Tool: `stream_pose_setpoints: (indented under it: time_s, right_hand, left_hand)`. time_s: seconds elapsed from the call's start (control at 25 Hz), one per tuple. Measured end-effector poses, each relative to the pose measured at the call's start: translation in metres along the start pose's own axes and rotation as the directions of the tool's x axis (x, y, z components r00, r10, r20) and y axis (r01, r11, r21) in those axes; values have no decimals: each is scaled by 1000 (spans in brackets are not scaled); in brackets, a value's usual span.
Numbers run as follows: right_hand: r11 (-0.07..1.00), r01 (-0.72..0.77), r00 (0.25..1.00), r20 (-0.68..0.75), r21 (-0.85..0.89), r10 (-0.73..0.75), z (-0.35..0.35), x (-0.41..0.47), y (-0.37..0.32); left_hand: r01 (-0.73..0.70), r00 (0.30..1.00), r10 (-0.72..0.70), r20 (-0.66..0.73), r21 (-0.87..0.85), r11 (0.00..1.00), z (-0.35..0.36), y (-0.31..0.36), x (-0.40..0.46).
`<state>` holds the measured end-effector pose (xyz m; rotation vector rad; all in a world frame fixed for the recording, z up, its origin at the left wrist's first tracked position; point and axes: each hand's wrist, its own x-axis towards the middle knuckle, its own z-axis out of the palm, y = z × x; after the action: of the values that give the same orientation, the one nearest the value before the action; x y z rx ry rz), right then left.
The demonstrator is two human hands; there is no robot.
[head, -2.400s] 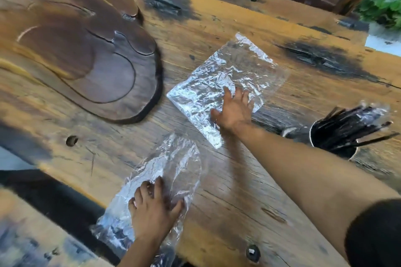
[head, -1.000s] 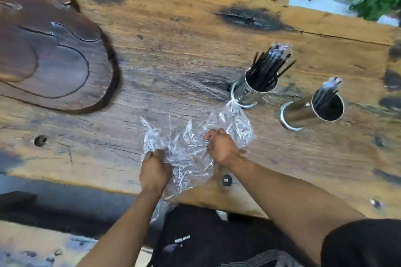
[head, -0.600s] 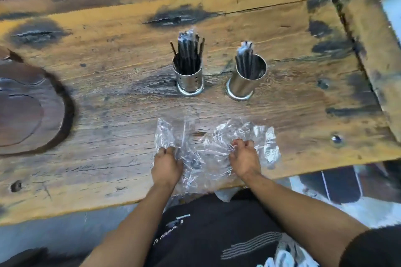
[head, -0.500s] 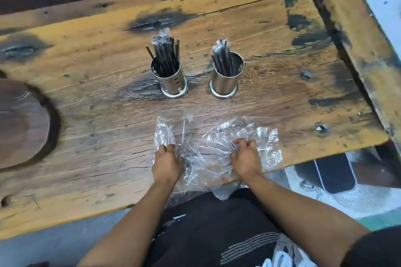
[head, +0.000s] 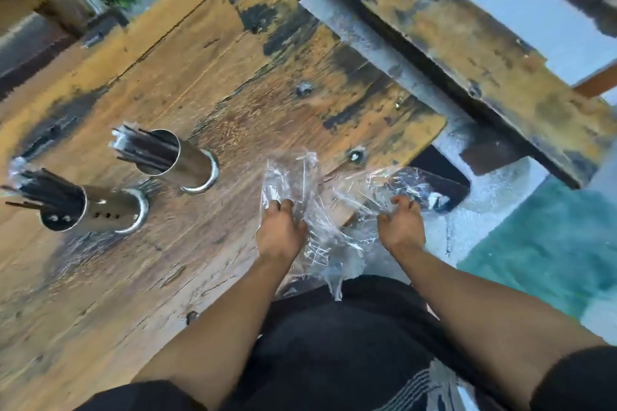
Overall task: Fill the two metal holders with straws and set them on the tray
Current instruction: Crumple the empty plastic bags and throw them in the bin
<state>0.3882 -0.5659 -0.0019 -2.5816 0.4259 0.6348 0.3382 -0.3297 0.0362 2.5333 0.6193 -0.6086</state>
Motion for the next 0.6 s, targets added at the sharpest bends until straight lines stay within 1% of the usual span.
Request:
stream_pose_setpoints:
  time_s: [0.12,0.24,0.32,0.4,0.48,0.52,0.56,0.6]
  right_hand:
    - [976,-190,979,-51,111,196,-11,18,33]
    - [917,-344,926,-86,203,367,-22,37,67]
    - [866,-435,880,-87,247,467,-32,49,95]
    - [820,-502,840,-73,275,538,-42,64,128]
    - [785,-541,815,-44,301,578,-50,81,156]
    - [766,-561,802,-24,313,596,-53,93,173]
    - [752,-576,792,-6,320,610,-56,106,190]
    - [740,-589,785,13,324,619,-58,120,205]
  left_hand:
    - [-169,985,168,34,52,984,16,48,31]
    - [-329,942,321,93,92,940,36,96,56]
    - [-439,896,419,150,147,886,52,132,64]
    - [-569,817,517,254,217,793,74,167,66]
    - [-663,739,566,366,243,708,97,196,68]
    - [-689,712,566,416,255,679,112,213,71]
    - [-699,699,551,455,270,662,127,231,76]
    - [-691,702,524,483,283,665,143,248,82]
